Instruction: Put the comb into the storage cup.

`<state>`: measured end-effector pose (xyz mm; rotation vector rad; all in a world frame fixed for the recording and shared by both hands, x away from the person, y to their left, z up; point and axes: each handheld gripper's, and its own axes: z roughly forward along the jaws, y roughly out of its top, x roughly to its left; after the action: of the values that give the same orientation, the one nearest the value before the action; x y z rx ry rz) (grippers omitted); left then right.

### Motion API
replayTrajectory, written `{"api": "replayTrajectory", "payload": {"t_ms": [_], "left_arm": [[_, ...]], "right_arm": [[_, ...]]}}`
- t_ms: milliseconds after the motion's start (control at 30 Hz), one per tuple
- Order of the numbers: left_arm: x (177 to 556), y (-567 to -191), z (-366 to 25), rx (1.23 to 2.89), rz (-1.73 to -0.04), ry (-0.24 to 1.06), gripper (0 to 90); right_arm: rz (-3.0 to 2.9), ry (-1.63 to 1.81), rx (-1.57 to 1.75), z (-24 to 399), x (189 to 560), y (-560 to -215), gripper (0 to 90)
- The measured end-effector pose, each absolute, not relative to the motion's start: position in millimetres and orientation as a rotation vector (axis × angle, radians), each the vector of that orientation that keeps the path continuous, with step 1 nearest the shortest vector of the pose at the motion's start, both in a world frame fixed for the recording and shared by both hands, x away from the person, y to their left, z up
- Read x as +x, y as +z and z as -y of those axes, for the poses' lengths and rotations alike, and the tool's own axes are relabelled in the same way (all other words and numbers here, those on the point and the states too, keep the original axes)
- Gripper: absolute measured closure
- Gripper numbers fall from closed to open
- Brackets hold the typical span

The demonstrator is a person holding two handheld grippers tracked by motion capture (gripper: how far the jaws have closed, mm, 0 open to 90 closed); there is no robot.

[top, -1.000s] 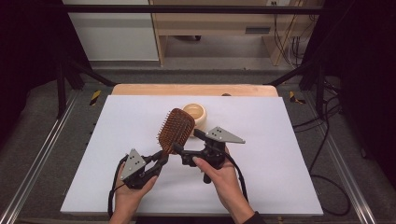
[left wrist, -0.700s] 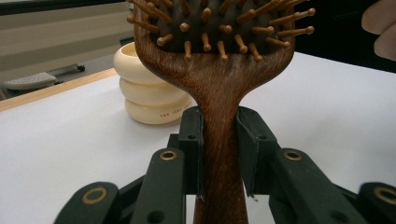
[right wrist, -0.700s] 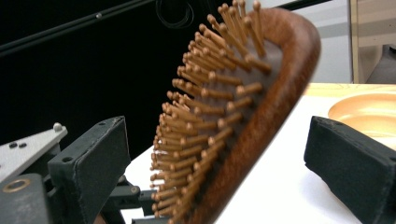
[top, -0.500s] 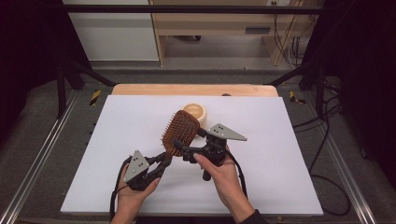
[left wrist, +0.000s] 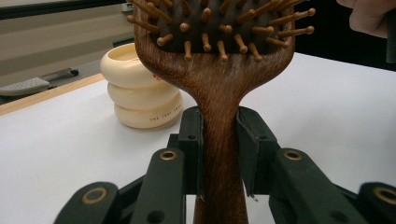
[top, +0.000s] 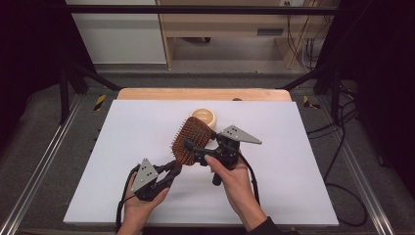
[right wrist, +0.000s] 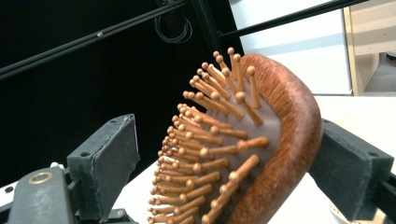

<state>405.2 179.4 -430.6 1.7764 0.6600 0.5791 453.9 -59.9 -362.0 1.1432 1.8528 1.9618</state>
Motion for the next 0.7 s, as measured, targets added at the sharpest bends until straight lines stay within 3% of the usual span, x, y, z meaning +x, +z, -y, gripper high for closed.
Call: {"api": "replayTrajectory", "payload": {"t_ms": [367, 700], "left_arm": [[404.4, -430.8, -177.6, 1.779, -0.651, 0.578, 72.5], [404.0, -430.3, -177.6, 1.768, -0.646, 0.58, 72.5]], "right_arm": [[-1.85, 1.989, 1.165, 61.2, 457.1, -360.0, 17.2], [-1.875, 2.04, 1.19, 60.3, 459.3, -361.2, 29.7]]}}
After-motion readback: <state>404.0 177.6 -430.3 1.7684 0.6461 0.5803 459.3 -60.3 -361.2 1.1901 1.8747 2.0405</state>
